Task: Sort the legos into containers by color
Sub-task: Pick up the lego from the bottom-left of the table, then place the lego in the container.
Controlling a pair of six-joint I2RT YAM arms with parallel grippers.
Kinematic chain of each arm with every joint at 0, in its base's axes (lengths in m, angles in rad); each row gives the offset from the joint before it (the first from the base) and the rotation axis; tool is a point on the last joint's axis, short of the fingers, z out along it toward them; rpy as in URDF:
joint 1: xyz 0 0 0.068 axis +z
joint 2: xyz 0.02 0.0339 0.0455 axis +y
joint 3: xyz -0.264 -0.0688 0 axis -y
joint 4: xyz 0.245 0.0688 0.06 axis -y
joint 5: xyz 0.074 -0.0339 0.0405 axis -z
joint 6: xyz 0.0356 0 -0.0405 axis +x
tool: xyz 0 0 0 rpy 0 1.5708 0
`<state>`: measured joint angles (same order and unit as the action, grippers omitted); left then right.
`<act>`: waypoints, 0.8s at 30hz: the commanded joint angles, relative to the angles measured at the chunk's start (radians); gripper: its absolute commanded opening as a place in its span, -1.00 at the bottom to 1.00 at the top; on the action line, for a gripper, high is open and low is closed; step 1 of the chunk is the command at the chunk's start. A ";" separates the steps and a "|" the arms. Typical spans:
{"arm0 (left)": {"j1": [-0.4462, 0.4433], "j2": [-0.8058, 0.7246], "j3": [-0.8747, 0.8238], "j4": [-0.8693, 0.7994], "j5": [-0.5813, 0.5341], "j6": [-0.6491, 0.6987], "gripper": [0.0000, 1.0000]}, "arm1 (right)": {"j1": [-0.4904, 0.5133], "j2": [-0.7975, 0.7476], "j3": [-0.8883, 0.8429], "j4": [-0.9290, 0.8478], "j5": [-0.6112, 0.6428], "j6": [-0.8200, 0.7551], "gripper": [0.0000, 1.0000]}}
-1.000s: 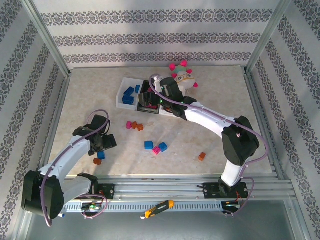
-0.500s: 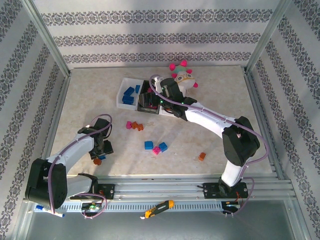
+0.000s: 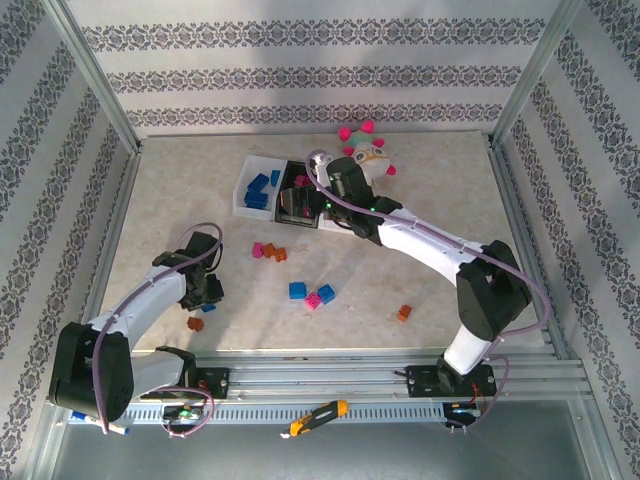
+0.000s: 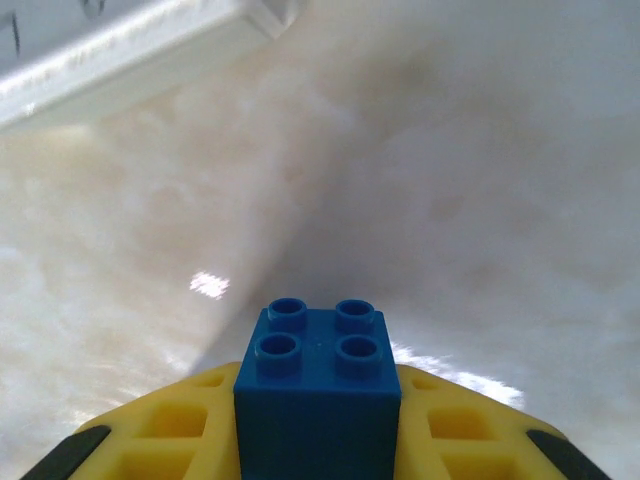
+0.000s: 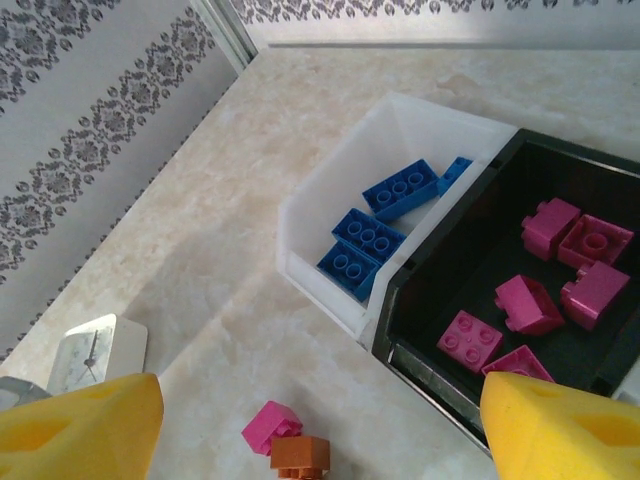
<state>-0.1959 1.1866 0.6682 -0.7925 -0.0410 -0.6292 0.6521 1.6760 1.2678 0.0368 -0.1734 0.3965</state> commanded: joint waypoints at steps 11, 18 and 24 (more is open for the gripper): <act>-0.010 0.247 0.420 0.122 0.035 0.143 -0.58 | 0.005 -0.127 -0.100 -0.006 0.048 0.014 0.67; -0.011 0.500 0.703 0.216 0.032 0.238 -0.56 | 0.008 -0.148 -0.127 0.006 0.063 0.002 0.85; -0.010 0.733 0.962 0.240 0.018 0.295 -0.55 | 0.001 -0.157 -0.139 0.002 0.077 -0.003 0.89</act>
<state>-0.2020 1.8481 1.5314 -0.5903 -0.0078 -0.4000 0.6521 1.5509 1.1488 0.0338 -0.1200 0.3958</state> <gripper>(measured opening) 0.298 0.943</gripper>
